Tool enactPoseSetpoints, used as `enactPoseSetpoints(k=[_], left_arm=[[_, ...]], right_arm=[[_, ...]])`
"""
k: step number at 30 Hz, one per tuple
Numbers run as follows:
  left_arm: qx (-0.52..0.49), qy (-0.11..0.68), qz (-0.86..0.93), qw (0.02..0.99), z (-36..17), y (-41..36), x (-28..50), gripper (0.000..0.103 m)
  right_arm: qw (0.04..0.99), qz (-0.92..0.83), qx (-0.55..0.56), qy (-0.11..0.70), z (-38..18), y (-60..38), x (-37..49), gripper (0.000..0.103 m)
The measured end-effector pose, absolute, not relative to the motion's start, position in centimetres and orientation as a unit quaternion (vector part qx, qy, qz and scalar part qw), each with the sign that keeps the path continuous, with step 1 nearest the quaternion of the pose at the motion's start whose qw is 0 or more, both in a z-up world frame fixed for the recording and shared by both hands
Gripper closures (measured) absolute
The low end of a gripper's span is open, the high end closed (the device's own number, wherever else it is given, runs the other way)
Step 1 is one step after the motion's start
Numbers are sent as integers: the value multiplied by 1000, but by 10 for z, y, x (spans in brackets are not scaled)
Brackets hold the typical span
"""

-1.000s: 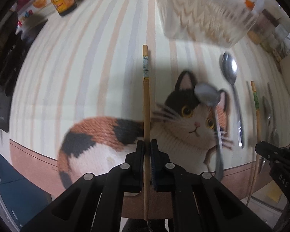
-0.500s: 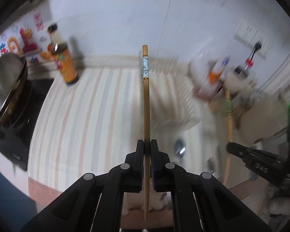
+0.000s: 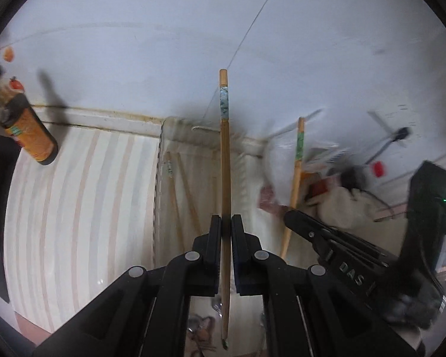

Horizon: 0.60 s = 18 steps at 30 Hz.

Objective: Organize utensils
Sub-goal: 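Carry both chopsticks into the clear basket and release them, then pull both tools back from the basket toward the spoons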

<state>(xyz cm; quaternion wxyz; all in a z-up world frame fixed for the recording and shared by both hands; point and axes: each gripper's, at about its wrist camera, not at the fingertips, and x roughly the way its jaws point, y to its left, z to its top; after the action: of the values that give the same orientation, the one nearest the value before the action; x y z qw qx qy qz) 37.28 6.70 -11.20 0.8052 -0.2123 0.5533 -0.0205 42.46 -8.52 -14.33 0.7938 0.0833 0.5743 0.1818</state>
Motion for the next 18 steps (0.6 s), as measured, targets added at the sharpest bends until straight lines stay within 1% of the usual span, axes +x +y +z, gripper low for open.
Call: enactPoseSetpoints(k=[3, 7, 10, 13, 14, 16, 17, 18], left_arm=[[-212, 575, -3, 790, -142, 67, 392, 99], [-213, 593, 2, 776, -167, 66, 399, 99], [-219, 608, 1, 763, -180, 68, 402, 98], [-210, 611, 14, 763, -179, 69, 400, 97], [-207, 610, 17, 765, -178, 68, 399, 97], [-196, 605, 29, 771, -173, 68, 394, 97], [-190, 603, 35, 774, -171, 68, 391, 96], [-183, 600, 43, 778, -169, 69, 388, 94]], right_arm=[[782, 174, 73, 594, -171, -76, 442, 97], [773, 170, 59, 609, -196, -71, 456, 96], [767, 168, 52, 617, -207, -68, 462, 96], [758, 165, 53, 629, -215, -67, 468, 95], [754, 167, 54, 633, -216, -69, 469, 93], [756, 165, 50, 632, -214, -71, 466, 83], [760, 162, 46, 628, -213, -72, 465, 74], [765, 157, 38, 623, -210, -73, 462, 69]])
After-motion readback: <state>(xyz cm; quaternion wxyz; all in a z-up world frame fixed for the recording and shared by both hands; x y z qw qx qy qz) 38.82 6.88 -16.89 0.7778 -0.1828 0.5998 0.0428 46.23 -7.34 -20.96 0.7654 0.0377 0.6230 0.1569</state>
